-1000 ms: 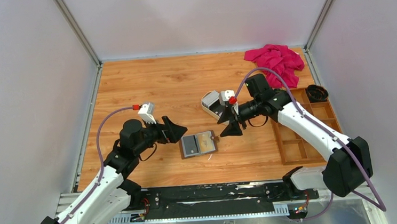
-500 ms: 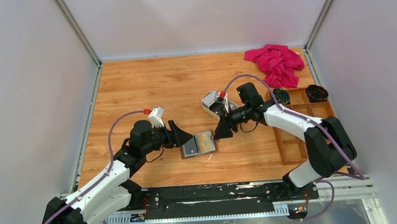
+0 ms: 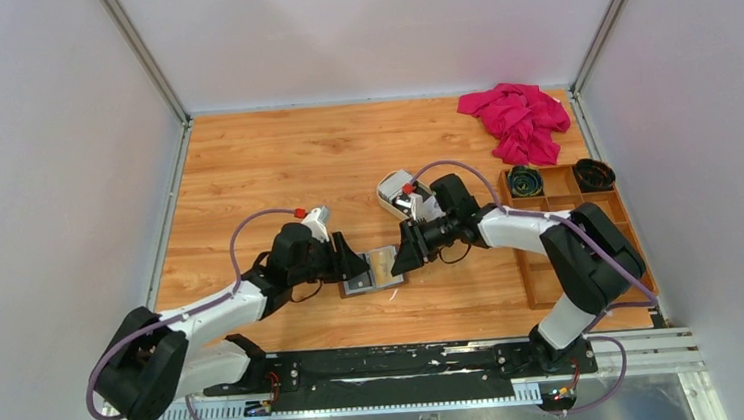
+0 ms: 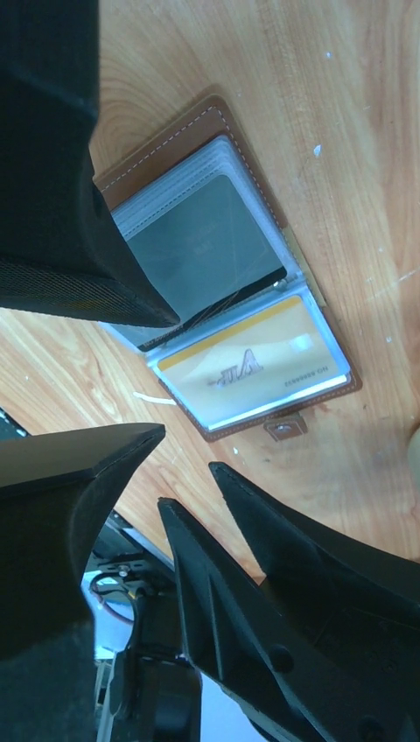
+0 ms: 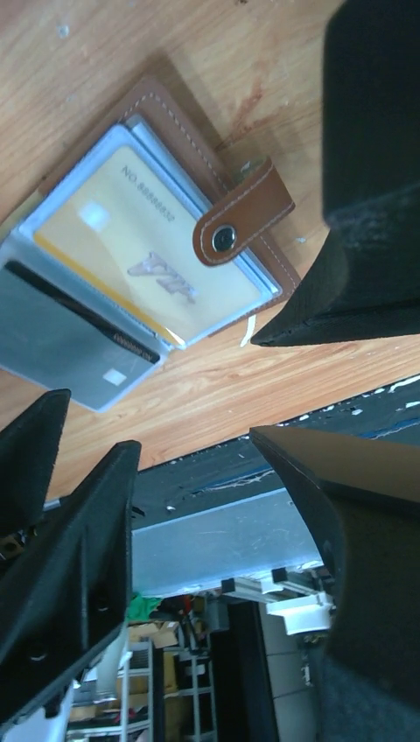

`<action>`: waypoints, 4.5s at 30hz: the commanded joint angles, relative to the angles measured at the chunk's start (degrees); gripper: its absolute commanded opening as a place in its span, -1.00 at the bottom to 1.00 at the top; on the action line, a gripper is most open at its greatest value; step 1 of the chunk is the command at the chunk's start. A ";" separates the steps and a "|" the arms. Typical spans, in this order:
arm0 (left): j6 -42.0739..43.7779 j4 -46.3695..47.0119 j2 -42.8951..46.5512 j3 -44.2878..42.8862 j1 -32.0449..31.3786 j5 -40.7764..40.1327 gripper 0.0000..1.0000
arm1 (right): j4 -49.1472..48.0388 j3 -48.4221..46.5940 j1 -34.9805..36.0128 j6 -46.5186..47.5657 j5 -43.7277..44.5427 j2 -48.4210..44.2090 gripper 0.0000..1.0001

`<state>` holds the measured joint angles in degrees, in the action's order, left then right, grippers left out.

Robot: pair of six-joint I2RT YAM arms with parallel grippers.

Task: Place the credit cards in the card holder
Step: Insert the credit card into the card holder, then turn over the card slot in the card holder.

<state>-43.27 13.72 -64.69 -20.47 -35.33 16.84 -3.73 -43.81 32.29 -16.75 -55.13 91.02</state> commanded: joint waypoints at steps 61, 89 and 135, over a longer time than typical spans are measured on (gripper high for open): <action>0.51 5.45 -16.15 -6.07 -1.32 2.17 0.57 | -16.37 -3.66 0.14 -21.16 -10.03 13.28 -0.31; -1.99 5.36 -10.61 -2.91 -1.16 -1.24 -0.13 | -33.20 -2.78 1.75 -34.54 -12.71 17.41 -0.31; 13.20 -35.04 10.57 -14.80 0.86 -23.32 0.36 | 34.83 -22.33 -1.61 50.49 5.72 -4.08 -0.08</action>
<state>-34.70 -21.21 -57.76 -32.38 -34.94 -8.08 15.70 -64.84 33.04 9.08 -57.04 93.36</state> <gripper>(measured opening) 0.622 0.438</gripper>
